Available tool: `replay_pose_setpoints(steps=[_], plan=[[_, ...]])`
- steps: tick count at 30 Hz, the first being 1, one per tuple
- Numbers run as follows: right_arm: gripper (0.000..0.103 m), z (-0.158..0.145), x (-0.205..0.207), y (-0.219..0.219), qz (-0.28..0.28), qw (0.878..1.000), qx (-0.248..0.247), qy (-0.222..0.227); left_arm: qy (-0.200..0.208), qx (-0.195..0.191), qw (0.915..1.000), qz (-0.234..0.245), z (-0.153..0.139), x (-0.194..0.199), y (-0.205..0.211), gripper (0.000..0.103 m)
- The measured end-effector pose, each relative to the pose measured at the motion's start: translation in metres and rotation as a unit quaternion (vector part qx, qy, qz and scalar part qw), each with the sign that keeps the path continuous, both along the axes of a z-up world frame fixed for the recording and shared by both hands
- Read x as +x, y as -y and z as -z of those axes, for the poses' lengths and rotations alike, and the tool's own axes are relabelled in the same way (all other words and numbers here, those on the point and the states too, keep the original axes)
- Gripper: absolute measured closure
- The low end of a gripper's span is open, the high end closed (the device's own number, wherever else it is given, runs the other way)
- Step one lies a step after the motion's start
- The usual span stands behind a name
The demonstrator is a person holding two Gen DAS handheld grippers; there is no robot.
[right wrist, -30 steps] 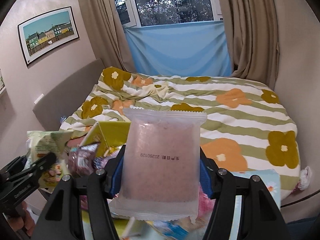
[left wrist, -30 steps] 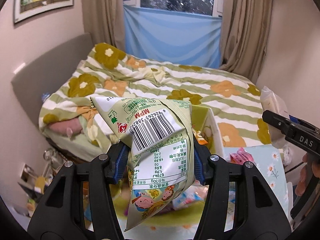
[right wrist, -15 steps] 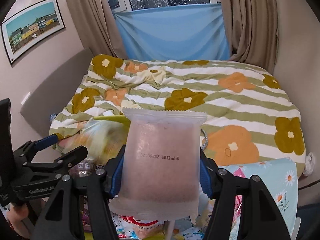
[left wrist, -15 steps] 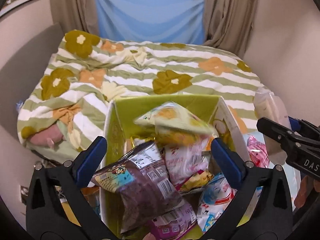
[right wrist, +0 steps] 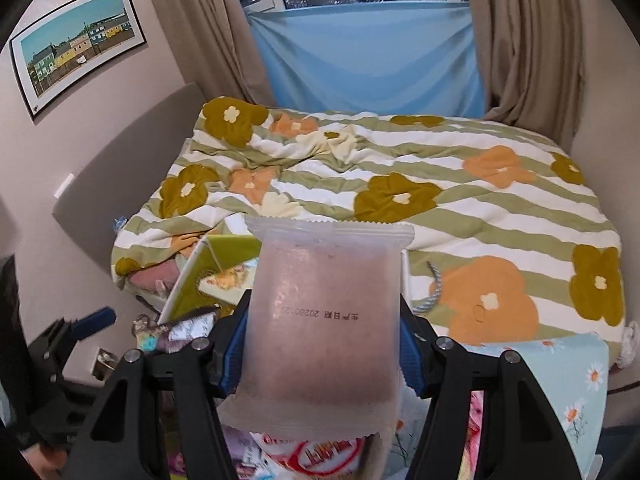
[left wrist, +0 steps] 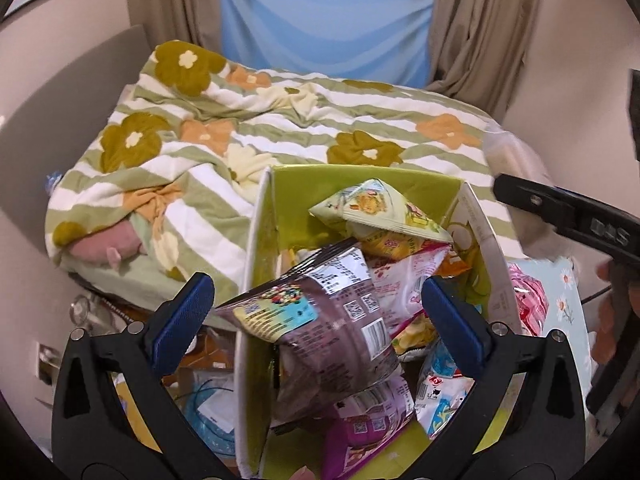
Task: Organize snacks
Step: 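Open both grippers to drop the snacks into the box, then move both grippers to the last two bags on the table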
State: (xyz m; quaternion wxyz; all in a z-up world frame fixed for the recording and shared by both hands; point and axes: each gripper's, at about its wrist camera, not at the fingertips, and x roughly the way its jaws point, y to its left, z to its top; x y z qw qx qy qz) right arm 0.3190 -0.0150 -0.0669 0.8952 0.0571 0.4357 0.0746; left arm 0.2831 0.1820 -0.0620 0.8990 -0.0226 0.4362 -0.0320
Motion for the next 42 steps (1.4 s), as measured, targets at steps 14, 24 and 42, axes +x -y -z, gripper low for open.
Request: replay_pose_setpoints(steps=[14,24,42], plan=[[0.000,0.041,-0.005,0.016,0.004,1.000,0.003,-0.026,-0.029,0.003,0.9992,-0.027,0.028,-0.013,0.000,0.000],[0.000,-0.013,-0.039,0.028,0.010,0.999,0.016,0.029,0.022,0.012,0.9995,-0.019,-0.020,-0.035,0.013,0.000],[0.000,-0.074,-0.144,0.096,0.068,0.993,-0.020,0.092,0.087,0.019,0.9953,0.038,-0.069,-0.089,0.090,0.000]])
